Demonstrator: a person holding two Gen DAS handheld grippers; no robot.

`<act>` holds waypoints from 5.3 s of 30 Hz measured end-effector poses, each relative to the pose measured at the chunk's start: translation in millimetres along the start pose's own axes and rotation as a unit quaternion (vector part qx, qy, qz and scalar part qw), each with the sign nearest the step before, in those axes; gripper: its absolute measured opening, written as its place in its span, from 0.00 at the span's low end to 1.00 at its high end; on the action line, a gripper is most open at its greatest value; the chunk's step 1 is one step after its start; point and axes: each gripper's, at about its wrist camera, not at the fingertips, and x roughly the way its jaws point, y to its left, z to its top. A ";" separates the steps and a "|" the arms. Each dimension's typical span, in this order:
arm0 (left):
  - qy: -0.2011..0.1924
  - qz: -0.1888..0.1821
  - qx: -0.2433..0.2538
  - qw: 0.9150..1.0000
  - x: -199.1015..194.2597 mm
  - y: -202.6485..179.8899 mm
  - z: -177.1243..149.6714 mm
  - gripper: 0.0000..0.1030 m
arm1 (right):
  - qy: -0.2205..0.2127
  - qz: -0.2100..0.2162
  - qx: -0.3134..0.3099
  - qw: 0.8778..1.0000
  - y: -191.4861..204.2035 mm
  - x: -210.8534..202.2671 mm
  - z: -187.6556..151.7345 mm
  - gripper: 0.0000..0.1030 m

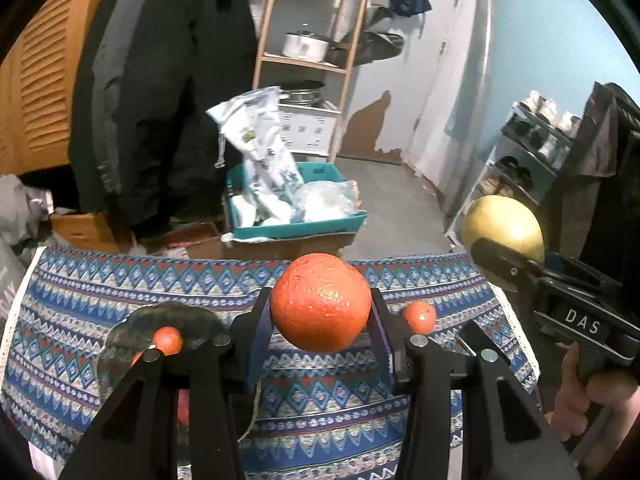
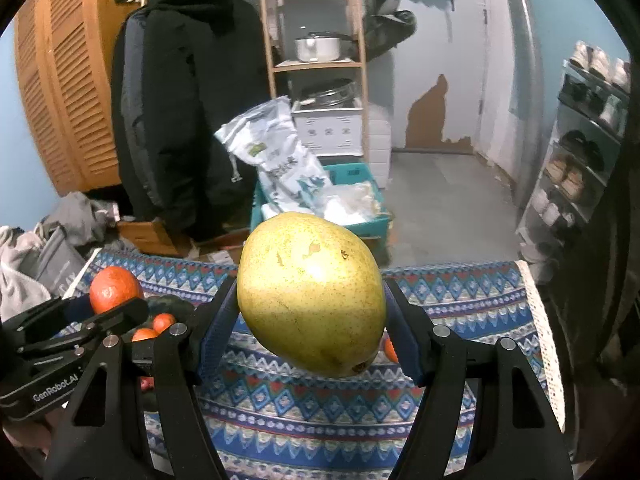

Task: Organize fruits
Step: 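Lift the mango with the right tool while the left tool carries the orange toward the bowl, then lower the orange into the glass bowl with the left tool while the right tool lowers the mango there, then open both tools and withdraw them from the bowl toward the remaining fruit, then close the left tool on the yellow fruit while the right tool closes on the tangerine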

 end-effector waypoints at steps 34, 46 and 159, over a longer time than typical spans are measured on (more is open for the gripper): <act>0.077 0.105 -0.096 0.987 35.6 162.4 -46.7 0.45 | 0.100 0.097 -0.061 0.988 145.8 123.0 -17.9 0.68; 0.139 0.130 -0.103 0.976 70.7 176.8 -69.9 0.45 | 0.145 0.097 -0.070 0.982 157.2 158.4 -46.4 0.68; 0.034 0.039 0.059 0.997 35.8 -37.8 -0.6 0.75 | 0.008 -0.073 0.039 0.997 -64.0 -6.6 -12.0 0.69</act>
